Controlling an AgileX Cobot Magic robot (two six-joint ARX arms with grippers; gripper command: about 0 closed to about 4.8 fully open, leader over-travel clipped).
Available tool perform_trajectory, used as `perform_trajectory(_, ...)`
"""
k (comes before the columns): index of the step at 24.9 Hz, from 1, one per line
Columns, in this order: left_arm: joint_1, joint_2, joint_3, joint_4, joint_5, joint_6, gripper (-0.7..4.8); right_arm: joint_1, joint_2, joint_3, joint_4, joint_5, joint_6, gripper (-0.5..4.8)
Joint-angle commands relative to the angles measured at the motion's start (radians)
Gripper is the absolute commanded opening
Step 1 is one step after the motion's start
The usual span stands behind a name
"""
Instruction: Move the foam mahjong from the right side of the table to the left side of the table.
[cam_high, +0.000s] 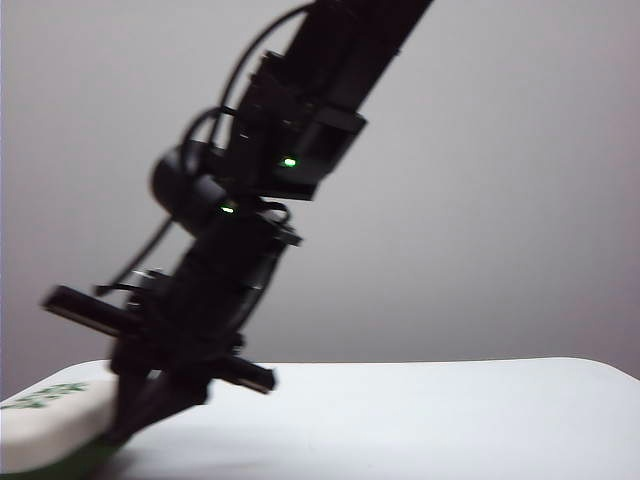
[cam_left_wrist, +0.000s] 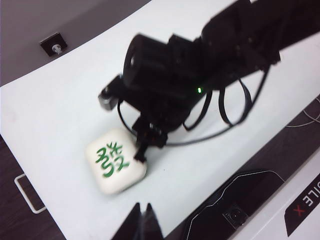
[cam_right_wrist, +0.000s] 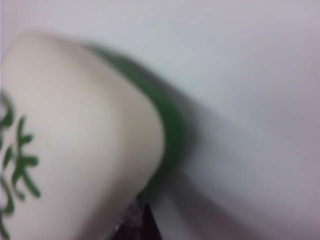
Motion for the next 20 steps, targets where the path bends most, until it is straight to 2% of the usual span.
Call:
perform_trajectory(1,0.000,-0.006,0.005,0.005,-0.001,-0.001,-0.05,0.038,-0.004,0.013,0.052,0.032,0.016,-0.05)
perform_trajectory(8,0.000,-0.006,0.005,-0.029,-0.001,-0.001,-0.05,-0.005,0.022,0.013,0.057,0.021,0.017,-0.05)
perform_trajectory(16,0.000,-0.006,0.005,-0.028,0.000,-0.001,-0.05,-0.001,0.023,0.013,0.130,0.004,0.050,-0.05)
perform_trajectory(20,0.000,-0.012,0.005,-0.031,-0.001,0.000,-0.05,-0.007,0.023,0.018,0.121,0.035,0.057,-0.05)
